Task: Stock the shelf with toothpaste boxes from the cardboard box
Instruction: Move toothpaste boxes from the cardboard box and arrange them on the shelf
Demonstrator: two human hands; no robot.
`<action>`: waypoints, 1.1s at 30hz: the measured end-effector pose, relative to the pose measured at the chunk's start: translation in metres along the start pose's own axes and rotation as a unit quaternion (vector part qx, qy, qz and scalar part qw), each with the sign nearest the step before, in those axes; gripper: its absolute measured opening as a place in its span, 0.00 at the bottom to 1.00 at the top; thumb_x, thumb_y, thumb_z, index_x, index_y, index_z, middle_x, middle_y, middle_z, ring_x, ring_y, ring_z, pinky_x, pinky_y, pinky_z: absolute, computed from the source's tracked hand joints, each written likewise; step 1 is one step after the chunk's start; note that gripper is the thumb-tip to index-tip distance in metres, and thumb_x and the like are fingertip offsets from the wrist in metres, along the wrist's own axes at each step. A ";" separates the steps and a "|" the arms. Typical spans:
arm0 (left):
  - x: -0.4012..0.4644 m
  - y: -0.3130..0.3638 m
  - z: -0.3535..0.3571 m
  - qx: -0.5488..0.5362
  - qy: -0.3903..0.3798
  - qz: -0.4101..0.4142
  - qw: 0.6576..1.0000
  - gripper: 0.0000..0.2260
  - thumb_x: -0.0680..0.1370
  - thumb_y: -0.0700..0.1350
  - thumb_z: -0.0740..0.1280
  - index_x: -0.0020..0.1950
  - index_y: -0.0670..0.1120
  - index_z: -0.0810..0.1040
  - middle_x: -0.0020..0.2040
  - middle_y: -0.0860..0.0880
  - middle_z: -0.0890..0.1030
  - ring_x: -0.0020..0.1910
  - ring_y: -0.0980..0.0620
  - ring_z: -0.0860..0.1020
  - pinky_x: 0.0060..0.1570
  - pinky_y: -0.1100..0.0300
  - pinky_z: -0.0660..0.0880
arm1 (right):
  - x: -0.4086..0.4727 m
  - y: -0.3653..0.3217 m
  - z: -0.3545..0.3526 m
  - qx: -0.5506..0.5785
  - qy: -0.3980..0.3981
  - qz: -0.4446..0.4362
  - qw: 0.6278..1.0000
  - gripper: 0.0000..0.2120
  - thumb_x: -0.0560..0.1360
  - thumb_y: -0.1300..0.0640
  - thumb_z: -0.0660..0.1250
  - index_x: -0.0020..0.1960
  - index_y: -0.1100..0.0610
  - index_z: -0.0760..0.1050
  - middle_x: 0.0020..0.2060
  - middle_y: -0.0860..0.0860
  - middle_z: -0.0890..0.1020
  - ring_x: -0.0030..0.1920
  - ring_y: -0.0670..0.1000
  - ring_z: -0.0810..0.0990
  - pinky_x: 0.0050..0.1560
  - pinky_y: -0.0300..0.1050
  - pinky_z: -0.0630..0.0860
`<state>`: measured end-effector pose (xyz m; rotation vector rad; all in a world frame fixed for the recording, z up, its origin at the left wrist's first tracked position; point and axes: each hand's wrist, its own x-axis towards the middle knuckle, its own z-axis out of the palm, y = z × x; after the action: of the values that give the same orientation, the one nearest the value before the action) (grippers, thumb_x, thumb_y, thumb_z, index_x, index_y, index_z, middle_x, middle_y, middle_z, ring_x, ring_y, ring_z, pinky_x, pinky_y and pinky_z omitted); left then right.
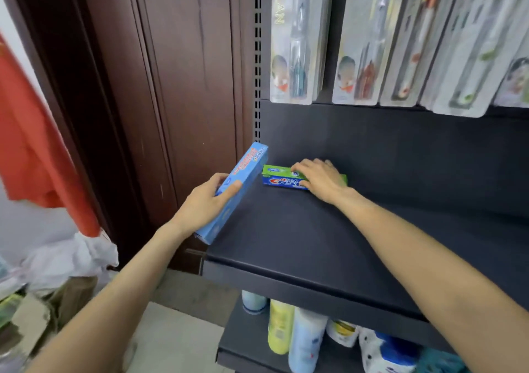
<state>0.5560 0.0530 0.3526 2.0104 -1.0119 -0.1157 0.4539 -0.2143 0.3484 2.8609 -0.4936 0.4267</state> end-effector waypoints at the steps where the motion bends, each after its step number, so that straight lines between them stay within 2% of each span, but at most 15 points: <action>1: 0.005 -0.001 0.002 -0.005 -0.001 -0.010 1.000 0.15 0.78 0.58 0.60 0.60 0.53 0.73 0.54 0.54 0.78 0.53 0.53 0.76 0.51 0.60 0.67 | 0.005 0.002 0.004 -0.024 -0.006 -0.006 1.000 0.17 0.78 0.56 0.61 0.67 0.50 0.68 0.64 0.49 0.72 0.63 0.55 0.68 0.60 0.51 0.64; 4: 0.019 -0.001 0.015 -0.045 0.006 -0.039 0.998 0.14 0.79 0.57 0.59 0.58 0.51 0.74 0.53 0.51 0.78 0.51 0.52 0.75 0.49 0.59 0.68 | 0.005 0.001 0.004 -0.025 -0.006 0.033 0.999 0.20 0.77 0.59 0.62 0.68 0.48 0.69 0.68 0.50 0.67 0.67 0.54 0.63 0.63 0.51 0.61; 6: 0.028 0.005 0.026 -0.129 0.027 -0.075 0.989 0.14 0.79 0.57 0.60 0.57 0.50 0.73 0.55 0.48 0.79 0.48 0.51 0.76 0.50 0.56 0.72 | -0.006 -0.008 -0.009 0.111 0.049 0.089 0.989 0.17 0.77 0.55 0.63 0.66 0.49 0.72 0.63 0.50 0.71 0.64 0.53 0.68 0.61 0.49 0.64; 7: 0.033 0.011 0.031 -0.192 0.031 -0.099 0.976 0.13 0.79 0.56 0.61 0.58 0.49 0.71 0.56 0.47 0.78 0.47 0.52 0.76 0.50 0.55 0.73 | -0.014 -0.014 -0.019 0.228 0.066 0.112 0.965 0.15 0.77 0.54 0.64 0.64 0.49 0.73 0.59 0.50 0.75 0.60 0.52 0.72 0.59 0.48 0.67; 9: 0.041 0.026 0.042 -0.331 0.009 -0.139 0.933 0.16 0.79 0.52 0.63 0.62 0.46 0.67 0.55 0.47 0.78 0.44 0.53 0.78 0.43 0.58 0.76 | -0.034 -0.031 -0.041 0.466 0.028 0.122 0.876 0.14 0.77 0.51 0.65 0.62 0.48 0.72 0.51 0.47 0.79 0.52 0.49 0.79 0.55 0.46 0.73; 10: 0.045 0.034 0.048 -0.387 -0.009 -0.146 0.910 0.17 0.78 0.49 0.64 0.64 0.44 0.67 0.53 0.47 0.79 0.41 0.54 0.79 0.38 0.59 0.76 | -0.043 -0.039 -0.051 0.514 -0.004 0.108 0.851 0.17 0.76 0.49 0.65 0.64 0.47 0.70 0.51 0.45 0.79 0.50 0.48 0.80 0.55 0.45 0.75; 13: 0.049 0.060 0.069 -0.484 -0.032 -0.131 0.864 0.15 0.78 0.44 0.66 0.61 0.38 0.73 0.47 0.44 0.81 0.35 0.53 0.81 0.33 0.60 0.79 | -0.060 -0.050 -0.065 0.404 -0.035 0.047 0.913 0.30 0.70 0.44 0.71 0.68 0.45 0.63 0.56 0.45 0.76 0.53 0.47 0.78 0.54 0.43 0.75; 16: 0.046 0.081 0.086 -0.513 -0.008 -0.121 0.850 0.09 0.78 0.44 0.65 0.54 0.41 0.74 0.44 0.45 0.81 0.35 0.53 0.81 0.34 0.61 0.80 | -0.063 -0.039 -0.067 0.274 0.046 0.047 0.960 0.31 0.68 0.44 0.72 0.68 0.45 0.64 0.56 0.44 0.77 0.53 0.48 0.77 0.53 0.49 0.75; 18: 0.042 0.085 0.088 -0.497 -0.021 -0.107 0.861 0.08 0.78 0.45 0.66 0.53 0.43 0.74 0.46 0.46 0.81 0.41 0.52 0.81 0.39 0.61 0.80 | -0.062 -0.023 -0.067 0.304 0.051 0.067 0.949 0.27 0.71 0.50 0.70 0.67 0.46 0.66 0.54 0.45 0.80 0.51 0.48 0.79 0.54 0.51 0.75; 22: 0.040 0.076 0.080 -0.457 -0.053 -0.091 0.883 0.07 0.77 0.46 0.67 0.53 0.48 0.72 0.50 0.50 0.80 0.47 0.52 0.81 0.52 0.56 0.78 | -0.067 0.004 -0.071 0.489 -0.059 0.088 0.866 0.21 0.75 0.59 0.69 0.66 0.48 0.70 0.53 0.50 0.81 0.50 0.46 0.80 0.53 0.42 0.76; 25: 0.044 0.065 0.073 -0.452 -0.014 -0.097 0.887 0.17 0.76 0.46 0.68 0.63 0.45 0.69 0.54 0.50 0.79 0.49 0.53 0.81 0.50 0.58 0.79 | -0.072 0.011 -0.068 0.510 -0.106 0.066 0.851 0.20 0.76 0.60 0.67 0.65 0.45 0.71 0.53 0.47 0.80 0.52 0.42 0.79 0.53 0.36 0.74; 27: 0.050 0.055 0.069 -0.452 0.036 -0.101 0.886 0.22 0.75 0.45 0.69 0.67 0.44 0.66 0.57 0.49 0.78 0.48 0.54 0.80 0.45 0.62 0.79 | -0.073 0.012 -0.067 0.487 -0.113 0.061 0.864 0.21 0.76 0.59 0.67 0.66 0.44 0.70 0.54 0.45 0.80 0.53 0.44 0.78 0.54 0.37 0.73; 29: 0.056 0.037 0.066 -0.378 0.094 -0.086 0.917 0.26 0.74 0.45 0.70 0.69 0.45 0.64 0.60 0.48 0.76 0.51 0.53 0.78 0.51 0.59 0.78 | -0.072 0.014 -0.064 0.393 -0.088 0.051 0.914 0.22 0.76 0.59 0.66 0.68 0.45 0.69 0.57 0.46 0.80 0.55 0.48 0.78 0.56 0.40 0.72; 31: 0.063 0.013 0.061 -0.148 0.113 -0.013 0.982 0.28 0.72 0.48 0.73 0.69 0.47 0.66 0.62 0.46 0.74 0.57 0.50 0.75 0.58 0.54 0.73 | -0.067 0.013 -0.057 0.227 -0.058 0.025 0.972 0.23 0.76 0.58 0.65 0.70 0.47 0.67 0.62 0.48 0.77 0.59 0.51 0.75 0.57 0.44 0.69; 33: 0.067 -0.006 0.059 0.030 0.061 0.055 0.996 0.28 0.70 0.51 0.74 0.67 0.48 0.69 0.61 0.46 0.75 0.59 0.49 0.74 0.59 0.55 0.70 | -0.060 0.007 -0.050 0.105 -0.052 0.001 0.993 0.23 0.78 0.56 0.62 0.72 0.47 0.64 0.64 0.48 0.74 0.62 0.54 0.71 0.56 0.47 0.68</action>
<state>0.5795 -0.0298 0.3299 1.9847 -1.0560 0.0977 0.3846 -0.1910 0.3772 3.0974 -0.4976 0.3511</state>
